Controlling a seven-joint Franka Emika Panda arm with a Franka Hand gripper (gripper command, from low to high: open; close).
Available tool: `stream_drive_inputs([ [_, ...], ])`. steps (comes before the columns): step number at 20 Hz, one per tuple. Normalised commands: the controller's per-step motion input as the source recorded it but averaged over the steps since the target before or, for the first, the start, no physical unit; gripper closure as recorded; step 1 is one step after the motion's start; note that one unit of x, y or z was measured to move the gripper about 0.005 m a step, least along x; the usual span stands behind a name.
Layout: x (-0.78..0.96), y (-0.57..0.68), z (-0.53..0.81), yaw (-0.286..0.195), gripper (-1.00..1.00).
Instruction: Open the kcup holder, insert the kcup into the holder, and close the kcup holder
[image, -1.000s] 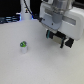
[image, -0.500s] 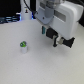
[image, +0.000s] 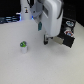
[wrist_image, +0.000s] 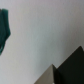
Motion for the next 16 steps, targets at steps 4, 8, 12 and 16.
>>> stream_drive_inputs([
  [4, -0.34, -0.46, 0.0, -0.229, -1.0],
  [8, -0.33, -0.46, -0.04, -0.232, -1.0],
  [12, -0.37, -0.47, -0.17, -0.228, -1.0],
  [16, -0.38, -0.48, -0.31, -0.231, -1.0],
])
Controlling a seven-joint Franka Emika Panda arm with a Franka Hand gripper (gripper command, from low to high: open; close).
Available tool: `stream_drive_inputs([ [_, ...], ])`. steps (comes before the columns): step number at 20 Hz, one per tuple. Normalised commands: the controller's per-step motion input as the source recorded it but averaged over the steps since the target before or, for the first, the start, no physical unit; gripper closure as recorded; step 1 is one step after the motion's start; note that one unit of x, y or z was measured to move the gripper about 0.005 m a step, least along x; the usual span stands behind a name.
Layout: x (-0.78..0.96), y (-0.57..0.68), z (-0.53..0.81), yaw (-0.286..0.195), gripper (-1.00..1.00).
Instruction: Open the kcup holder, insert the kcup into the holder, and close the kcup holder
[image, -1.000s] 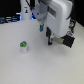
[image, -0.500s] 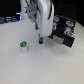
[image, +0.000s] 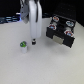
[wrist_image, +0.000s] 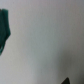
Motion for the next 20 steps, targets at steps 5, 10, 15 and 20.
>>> stream_drive_inputs([
  [5, -0.37, -0.5, -0.44, -0.241, -1.0],
  [10, -0.34, -0.49, -0.51, -0.237, -1.0],
  [15, -0.26, -0.32, -0.48, -0.209, -1.0],
  [20, -0.16, -0.07, -0.34, -0.17, -1.0],
])
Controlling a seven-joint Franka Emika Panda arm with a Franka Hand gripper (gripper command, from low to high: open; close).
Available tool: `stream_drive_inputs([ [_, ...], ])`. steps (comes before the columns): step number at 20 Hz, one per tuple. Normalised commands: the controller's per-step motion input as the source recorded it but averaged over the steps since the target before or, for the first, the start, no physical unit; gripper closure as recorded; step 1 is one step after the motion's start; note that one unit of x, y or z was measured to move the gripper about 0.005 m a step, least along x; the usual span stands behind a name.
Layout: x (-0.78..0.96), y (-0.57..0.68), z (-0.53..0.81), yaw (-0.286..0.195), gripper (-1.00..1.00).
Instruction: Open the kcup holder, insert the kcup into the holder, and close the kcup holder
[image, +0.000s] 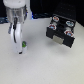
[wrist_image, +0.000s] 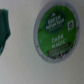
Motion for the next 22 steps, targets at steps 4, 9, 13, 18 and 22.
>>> stream_drive_inputs([
  [4, -0.1, 0.0, -0.23, -0.152, -1.0],
  [9, 0.01, -0.01, -0.09, -0.149, -1.0],
  [13, 0.01, 0.14, -0.02, -0.033, -1.0],
  [18, -0.01, 0.39, -0.08, 0.049, -1.0],
  [22, 0.01, 0.01, 0.01, -0.06, -1.0],
])
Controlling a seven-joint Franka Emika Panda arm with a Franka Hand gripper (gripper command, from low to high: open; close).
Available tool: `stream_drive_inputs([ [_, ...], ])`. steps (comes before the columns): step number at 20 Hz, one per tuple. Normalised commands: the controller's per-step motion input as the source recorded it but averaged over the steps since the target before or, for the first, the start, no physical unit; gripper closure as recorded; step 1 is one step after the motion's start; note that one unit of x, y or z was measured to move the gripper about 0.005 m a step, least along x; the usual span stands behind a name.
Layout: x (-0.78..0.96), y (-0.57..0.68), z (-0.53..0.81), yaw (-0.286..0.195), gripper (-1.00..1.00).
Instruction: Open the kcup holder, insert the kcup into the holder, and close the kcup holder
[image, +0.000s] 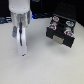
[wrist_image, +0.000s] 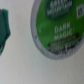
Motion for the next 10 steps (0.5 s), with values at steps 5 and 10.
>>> stream_drive_inputs([
  [5, -0.14, 0.03, -0.07, -0.04, -1.0],
  [10, -0.21, 0.04, -0.06, 0.003, -1.0],
])
